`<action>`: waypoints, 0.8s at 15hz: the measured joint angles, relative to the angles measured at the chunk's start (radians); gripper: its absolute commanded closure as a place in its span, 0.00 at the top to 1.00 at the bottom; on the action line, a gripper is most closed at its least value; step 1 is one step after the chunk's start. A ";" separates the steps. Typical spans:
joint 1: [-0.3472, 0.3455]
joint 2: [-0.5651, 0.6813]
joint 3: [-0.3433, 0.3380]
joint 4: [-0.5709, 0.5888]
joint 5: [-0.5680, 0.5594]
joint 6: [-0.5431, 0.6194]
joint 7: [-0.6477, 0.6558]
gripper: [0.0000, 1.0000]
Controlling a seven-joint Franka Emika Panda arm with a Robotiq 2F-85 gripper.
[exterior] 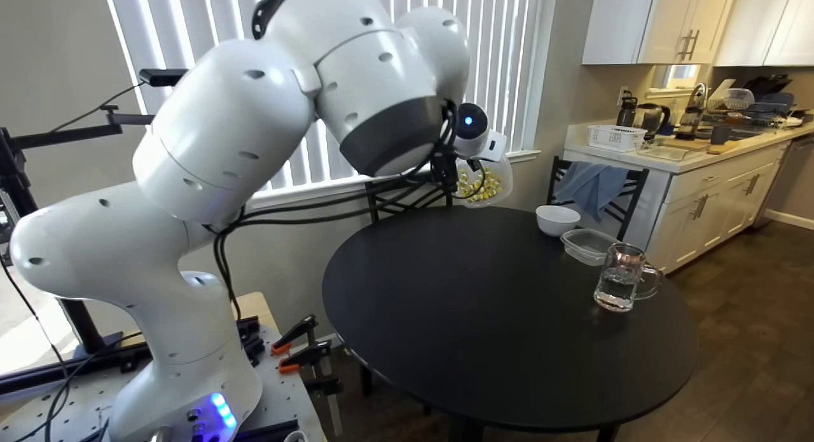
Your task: Pick up the clear lunch box with candy and pour out all the candy onto the table
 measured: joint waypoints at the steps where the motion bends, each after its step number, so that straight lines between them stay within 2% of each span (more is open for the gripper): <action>1: -0.012 0.047 0.003 -0.009 -0.005 0.000 -0.009 0.01; 2: -0.023 0.097 0.002 -0.020 -0.012 0.001 -0.017 0.01; 3: -0.033 0.147 -0.004 -0.034 -0.073 0.001 0.005 0.01; 6: -0.061 0.281 -0.048 -0.077 -0.326 0.001 0.147 0.01; 9: -0.072 0.366 -0.097 -0.091 -0.502 0.000 0.242 0.01; 12: -0.076 0.418 -0.125 -0.091 -0.621 0.000 0.287 0.01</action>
